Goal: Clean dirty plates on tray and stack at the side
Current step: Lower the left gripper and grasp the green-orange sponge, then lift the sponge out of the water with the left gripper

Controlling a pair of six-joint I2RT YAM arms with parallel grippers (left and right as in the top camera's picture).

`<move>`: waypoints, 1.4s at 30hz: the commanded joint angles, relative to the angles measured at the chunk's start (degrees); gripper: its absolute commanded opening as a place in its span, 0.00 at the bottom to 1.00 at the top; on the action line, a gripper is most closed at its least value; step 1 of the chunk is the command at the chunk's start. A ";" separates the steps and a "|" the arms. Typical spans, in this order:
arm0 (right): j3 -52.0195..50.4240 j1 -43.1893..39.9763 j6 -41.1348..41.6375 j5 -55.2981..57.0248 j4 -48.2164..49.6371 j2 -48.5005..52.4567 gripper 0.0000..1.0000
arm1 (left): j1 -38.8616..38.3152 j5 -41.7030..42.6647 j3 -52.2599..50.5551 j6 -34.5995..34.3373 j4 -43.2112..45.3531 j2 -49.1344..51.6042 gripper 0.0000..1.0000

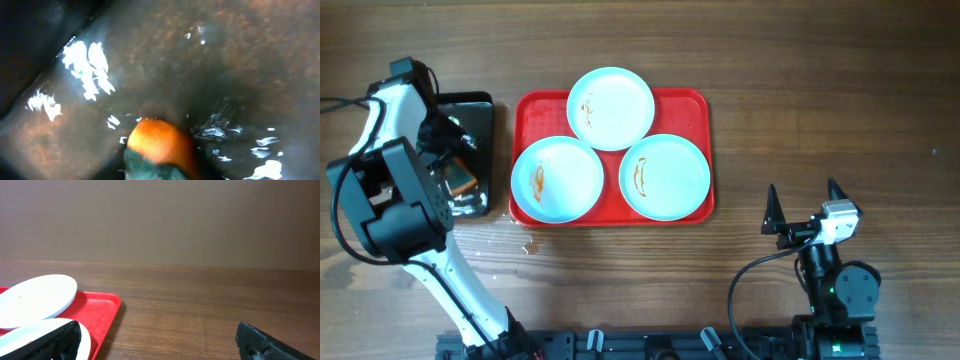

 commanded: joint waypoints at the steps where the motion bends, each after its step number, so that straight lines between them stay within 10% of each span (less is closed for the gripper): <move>1: -0.04 -0.28 -1.01 0.39 0.15 -0.35 1.00 | 0.17 -1.11 0.87 -0.13 -3.32 0.42 1.00; 17: -0.04 -0.28 -0.98 0.39 0.17 -0.35 1.00 | 0.15 7.45 -3.54 2.73 -10.51 0.28 0.91; 22: -0.04 -0.28 -0.98 0.39 0.17 -0.35 1.00 | 0.17 7.21 -5.31 2.69 -7.63 0.26 0.06; 23: -0.04 -0.28 -0.98 0.39 0.17 -0.35 1.00 | 0.17 6.73 -5.31 2.69 -7.50 0.26 0.04; 26: -0.04 -0.28 -0.98 0.39 0.15 -0.35 1.00 | 0.17 4.09 -4.87 2.71 -7.43 0.24 0.10; 27: -0.04 -0.28 -0.98 0.39 0.17 -0.35 1.00 | 0.15 3.30 -4.70 2.71 -7.45 0.24 0.27; 28: -0.04 -0.28 -0.98 0.39 0.17 -0.35 1.00 | 0.17 2.91 -4.66 2.71 -7.43 0.22 0.76; 29: -0.04 -0.28 -0.98 0.39 0.17 -0.35 1.00 | 0.17 2.21 -4.66 2.69 -7.37 0.22 1.00; 37: -0.04 -0.28 -0.96 0.39 0.15 -0.35 1.00 | 0.15 -0.94 -4.70 2.71 -3.74 0.22 1.00; 42: -0.04 -0.28 -0.98 0.39 0.17 -0.35 1.00 | 0.15 -0.66 -7.34 2.71 -1.77 0.22 0.64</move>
